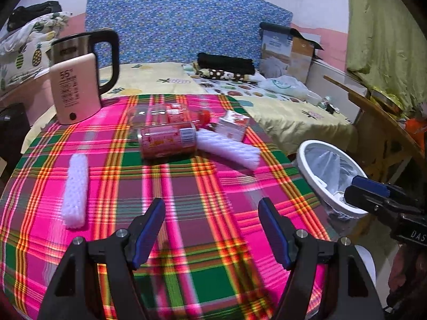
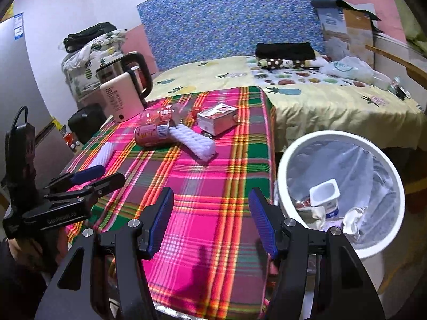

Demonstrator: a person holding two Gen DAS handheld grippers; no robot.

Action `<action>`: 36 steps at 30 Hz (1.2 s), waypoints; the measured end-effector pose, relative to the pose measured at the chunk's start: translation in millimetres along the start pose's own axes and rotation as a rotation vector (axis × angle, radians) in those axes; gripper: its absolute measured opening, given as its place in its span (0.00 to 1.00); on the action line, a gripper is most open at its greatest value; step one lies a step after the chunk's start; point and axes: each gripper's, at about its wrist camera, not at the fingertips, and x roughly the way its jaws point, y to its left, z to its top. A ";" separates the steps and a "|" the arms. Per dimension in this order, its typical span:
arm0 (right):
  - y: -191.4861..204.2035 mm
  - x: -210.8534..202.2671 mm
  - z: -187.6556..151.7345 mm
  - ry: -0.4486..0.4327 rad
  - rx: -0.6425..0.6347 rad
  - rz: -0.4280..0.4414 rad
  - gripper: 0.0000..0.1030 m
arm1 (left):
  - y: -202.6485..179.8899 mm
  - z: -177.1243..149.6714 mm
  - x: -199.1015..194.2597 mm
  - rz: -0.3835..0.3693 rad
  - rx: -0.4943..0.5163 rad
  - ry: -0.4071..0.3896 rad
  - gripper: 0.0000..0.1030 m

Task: Collect trash
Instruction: 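Move both open tools back over the table toward the foam nets and can, then grasp the white foam net with the right tool while the left tool grasps the red can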

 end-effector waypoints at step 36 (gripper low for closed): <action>18.0 90.7 48.1 0.087 -0.130 0.032 0.58 | 125.6 25.1 22.7 0.228 -0.162 0.001 0.72</action>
